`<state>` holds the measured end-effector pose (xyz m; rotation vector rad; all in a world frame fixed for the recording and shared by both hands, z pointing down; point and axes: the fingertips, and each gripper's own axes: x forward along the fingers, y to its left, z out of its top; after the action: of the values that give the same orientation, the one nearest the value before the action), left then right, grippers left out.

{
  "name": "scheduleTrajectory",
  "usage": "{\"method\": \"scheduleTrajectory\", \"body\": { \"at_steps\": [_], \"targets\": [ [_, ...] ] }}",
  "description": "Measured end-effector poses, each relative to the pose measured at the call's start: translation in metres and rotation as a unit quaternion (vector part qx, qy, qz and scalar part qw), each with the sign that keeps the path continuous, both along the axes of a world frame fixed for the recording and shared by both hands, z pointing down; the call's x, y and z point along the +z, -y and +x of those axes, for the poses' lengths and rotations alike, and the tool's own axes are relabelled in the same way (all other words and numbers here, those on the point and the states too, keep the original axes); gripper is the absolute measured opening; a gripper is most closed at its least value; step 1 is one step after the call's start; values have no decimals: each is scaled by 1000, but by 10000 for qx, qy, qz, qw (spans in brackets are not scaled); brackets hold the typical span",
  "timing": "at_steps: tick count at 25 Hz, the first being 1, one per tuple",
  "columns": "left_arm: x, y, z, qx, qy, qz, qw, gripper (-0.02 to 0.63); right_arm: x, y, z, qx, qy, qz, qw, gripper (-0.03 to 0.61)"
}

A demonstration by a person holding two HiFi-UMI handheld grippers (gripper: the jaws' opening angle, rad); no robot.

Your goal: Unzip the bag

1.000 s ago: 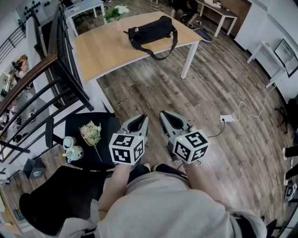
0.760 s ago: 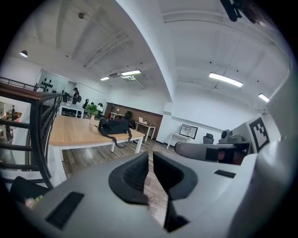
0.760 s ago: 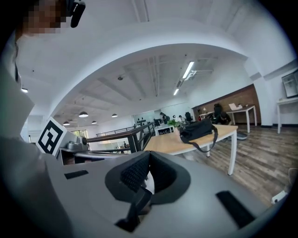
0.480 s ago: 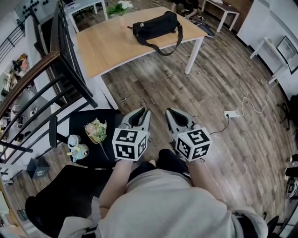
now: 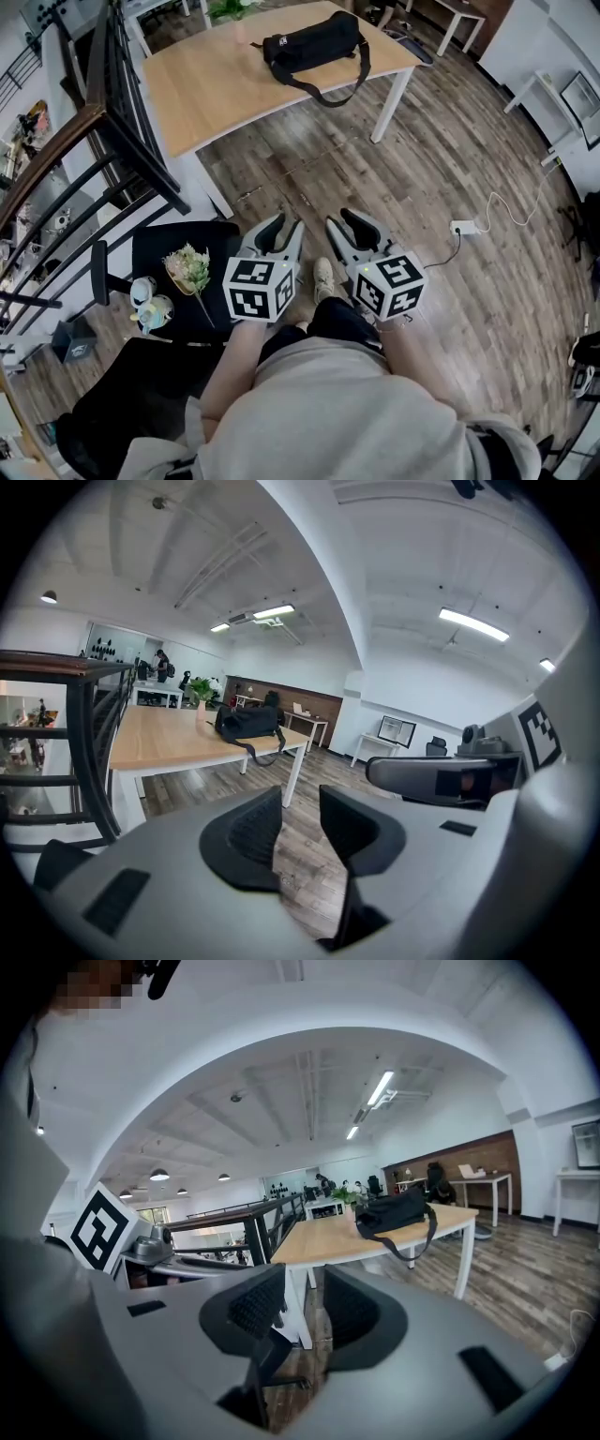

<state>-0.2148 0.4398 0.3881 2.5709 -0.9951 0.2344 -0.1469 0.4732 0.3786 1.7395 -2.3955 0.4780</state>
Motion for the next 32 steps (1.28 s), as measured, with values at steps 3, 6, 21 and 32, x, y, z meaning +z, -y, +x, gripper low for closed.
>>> {"method": "scheduleTrajectory", "body": {
  "at_steps": [3, 6, 21, 32],
  "targets": [
    [3, 19, 12, 10, 24, -43, 10000, 121, 4, 25, 13, -32, -1, -33, 10000, 135],
    [4, 47, 23, -76, 86, -26, 9999, 121, 9, 53, 27, -115, 23, -80, 9999, 137],
    [-15, 203, 120, -465, 194, 205, 9985, 120, -4, 196, 131, -384, 72, 75, 9992, 133],
    [2, 234, 147, -524, 368, -70, 9979, 120, 10, 232, 151, -569, 537, -85, 9969, 118]
  ]
}}
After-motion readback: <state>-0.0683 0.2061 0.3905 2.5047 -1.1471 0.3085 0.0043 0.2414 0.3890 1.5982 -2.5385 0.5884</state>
